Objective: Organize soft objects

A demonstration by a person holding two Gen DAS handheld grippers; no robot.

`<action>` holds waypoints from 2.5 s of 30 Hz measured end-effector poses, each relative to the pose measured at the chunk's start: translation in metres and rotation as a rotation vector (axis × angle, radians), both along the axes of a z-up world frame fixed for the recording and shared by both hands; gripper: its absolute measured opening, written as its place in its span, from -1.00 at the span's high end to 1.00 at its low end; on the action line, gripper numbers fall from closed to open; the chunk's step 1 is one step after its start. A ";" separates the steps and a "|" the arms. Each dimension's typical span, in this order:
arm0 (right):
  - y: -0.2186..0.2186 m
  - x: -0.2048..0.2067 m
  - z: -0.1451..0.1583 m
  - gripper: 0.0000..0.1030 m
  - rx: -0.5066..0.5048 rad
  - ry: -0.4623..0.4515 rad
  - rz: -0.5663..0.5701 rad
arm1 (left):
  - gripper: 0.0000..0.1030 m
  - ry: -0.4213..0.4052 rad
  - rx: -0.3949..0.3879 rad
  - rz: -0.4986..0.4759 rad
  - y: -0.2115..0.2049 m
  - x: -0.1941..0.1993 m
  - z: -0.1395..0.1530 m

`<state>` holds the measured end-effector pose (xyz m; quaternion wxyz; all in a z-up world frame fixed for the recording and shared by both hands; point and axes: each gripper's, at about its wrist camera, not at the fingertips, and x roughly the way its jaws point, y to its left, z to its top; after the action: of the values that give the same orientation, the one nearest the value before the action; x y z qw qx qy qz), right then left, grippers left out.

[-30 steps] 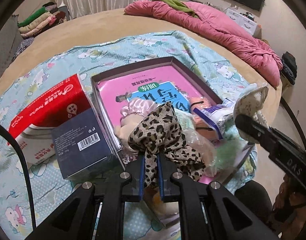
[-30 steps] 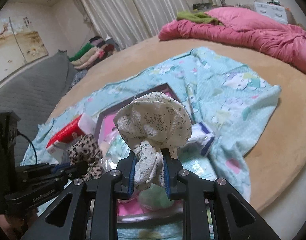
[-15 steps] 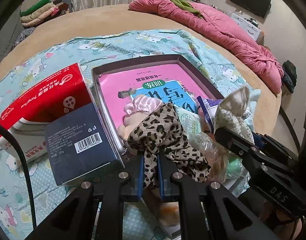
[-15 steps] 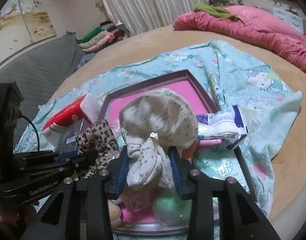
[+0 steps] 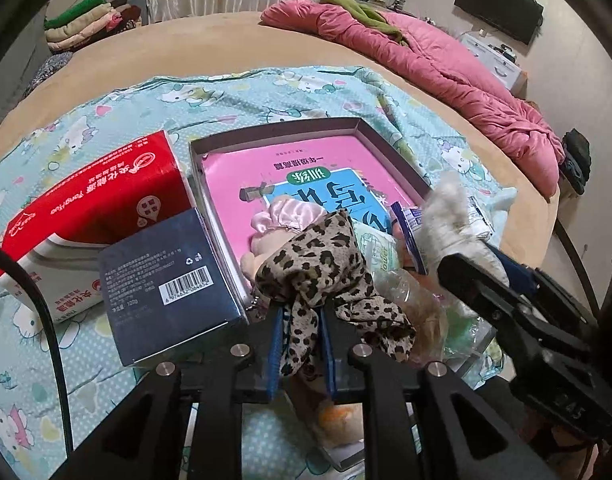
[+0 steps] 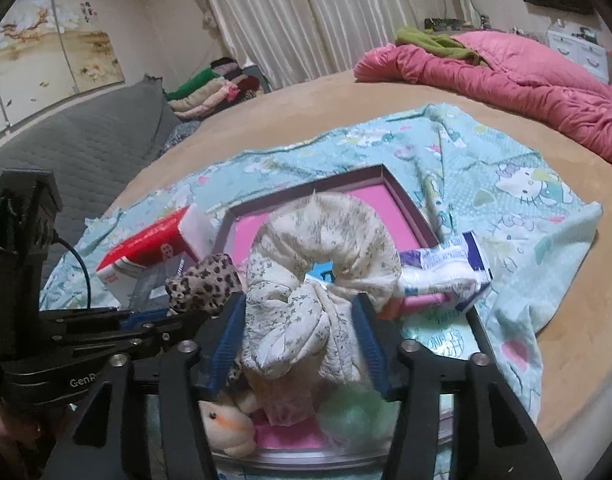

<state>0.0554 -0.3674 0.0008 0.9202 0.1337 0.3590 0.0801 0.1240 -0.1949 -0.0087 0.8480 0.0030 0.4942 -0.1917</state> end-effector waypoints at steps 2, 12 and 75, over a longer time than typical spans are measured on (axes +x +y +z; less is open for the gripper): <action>0.003 -0.001 0.006 -0.27 -0.007 -0.029 0.008 | 0.59 -0.004 -0.004 0.002 0.001 0.000 0.002; -0.004 -0.015 0.030 -0.50 -0.004 -0.101 -0.083 | 0.38 -0.015 0.008 0.007 0.001 -0.002 0.010; 0.070 -0.117 0.070 -0.79 -0.195 -0.006 -0.177 | -0.60 -0.100 0.075 0.169 0.072 -0.126 0.066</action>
<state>-0.0611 -0.2974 0.0712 0.9334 0.0743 0.3491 -0.0362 -0.0019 -0.1232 0.0575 0.8841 0.0027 0.4563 -0.1004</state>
